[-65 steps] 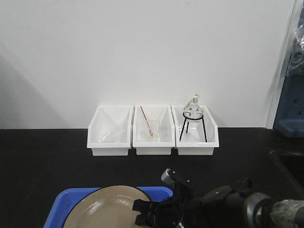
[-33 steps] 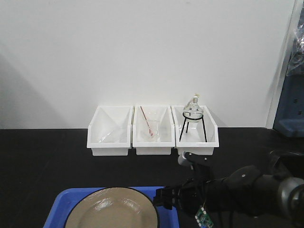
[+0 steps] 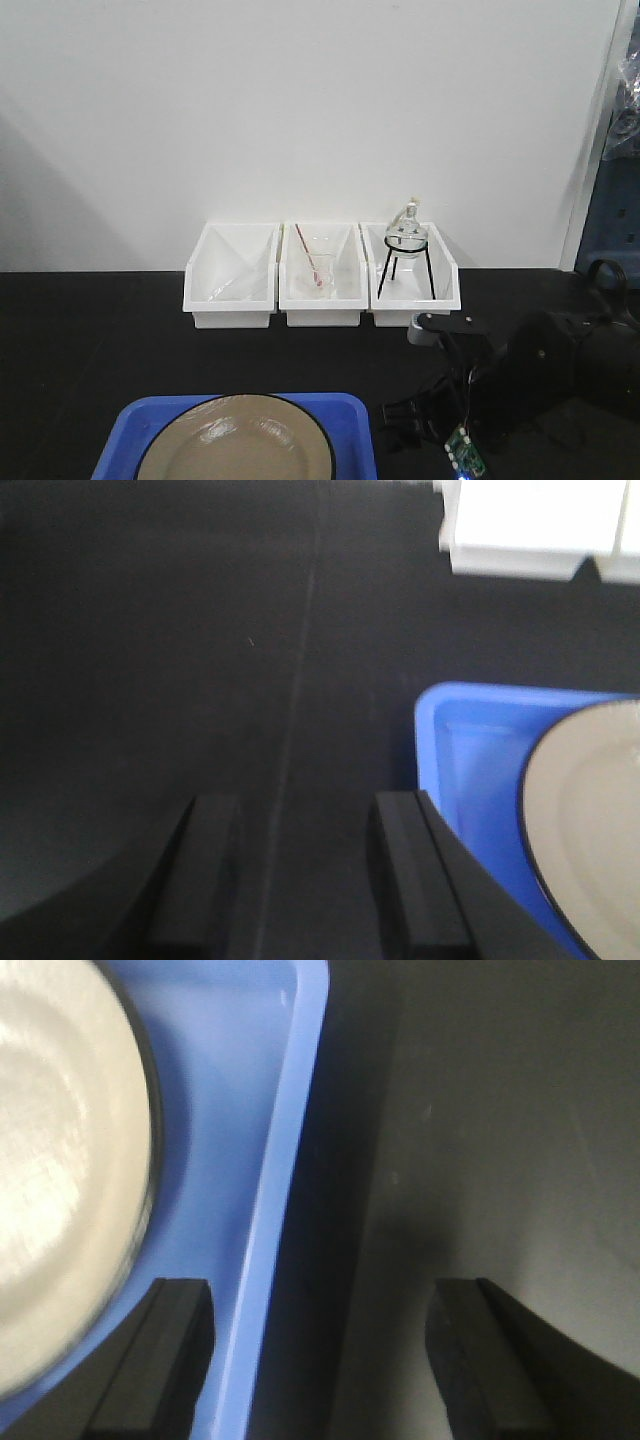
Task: Place disk in tray to left cabinet
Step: 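Open the right gripper and withdraw it from the plate, then grasp opposite rims of the blue tray with both grippers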
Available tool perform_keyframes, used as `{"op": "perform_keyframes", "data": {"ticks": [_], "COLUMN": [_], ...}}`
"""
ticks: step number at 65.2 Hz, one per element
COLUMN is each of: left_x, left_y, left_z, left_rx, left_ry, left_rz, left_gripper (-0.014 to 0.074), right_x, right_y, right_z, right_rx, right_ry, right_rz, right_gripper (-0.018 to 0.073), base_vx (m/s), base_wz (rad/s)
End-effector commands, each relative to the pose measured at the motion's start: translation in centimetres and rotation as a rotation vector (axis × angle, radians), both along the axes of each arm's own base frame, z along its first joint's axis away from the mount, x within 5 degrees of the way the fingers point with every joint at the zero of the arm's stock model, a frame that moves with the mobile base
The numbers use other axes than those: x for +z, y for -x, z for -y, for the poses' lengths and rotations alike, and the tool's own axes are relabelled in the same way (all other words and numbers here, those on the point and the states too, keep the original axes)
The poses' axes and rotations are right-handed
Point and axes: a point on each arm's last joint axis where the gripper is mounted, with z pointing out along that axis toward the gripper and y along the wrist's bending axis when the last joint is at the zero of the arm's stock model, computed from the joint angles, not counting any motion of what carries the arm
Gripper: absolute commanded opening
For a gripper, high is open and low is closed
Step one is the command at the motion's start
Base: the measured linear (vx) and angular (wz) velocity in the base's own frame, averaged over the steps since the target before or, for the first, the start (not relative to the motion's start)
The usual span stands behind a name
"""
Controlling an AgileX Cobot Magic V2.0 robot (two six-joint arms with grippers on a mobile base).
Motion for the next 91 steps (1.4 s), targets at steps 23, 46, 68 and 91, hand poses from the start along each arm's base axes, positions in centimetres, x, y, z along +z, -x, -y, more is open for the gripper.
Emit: {"op": "perform_keyframes", "data": {"ticks": [23,46,68,91], "left_x": [-2.2,-7.4,-10.5,-12.1], "left_y": [-11.2,-16.6,-17.4,-17.4], "left_z": [2.8,3.6,3.9,4.0], "left_rx": [-0.148,-0.217,-0.24,-0.247], "left_ry": [0.089,0.125,0.14,0.149], "left_rz": [-0.247,-0.376,-0.448,-0.521], "left_gripper": [0.0434,0.0434,0.0434,0.0434], "right_x": [3.2,-0.9,-2.0,-3.1], "right_y": [-0.5,-1.7,-3.4,-5.8], "right_z": [-0.1,-0.6,-1.5,-2.7], "right_rx": [-0.021,-0.034,-0.022,0.017], "right_ry": [-0.054,-0.042,-0.067,-0.063], "right_rz": [0.145,0.03,0.009,-0.068], "right_gripper": [0.0504,0.0504,0.0502,0.0478], "base_vx": [0.0,0.0,0.0,0.0], "base_wz": [0.0,0.0,0.0,0.0]}}
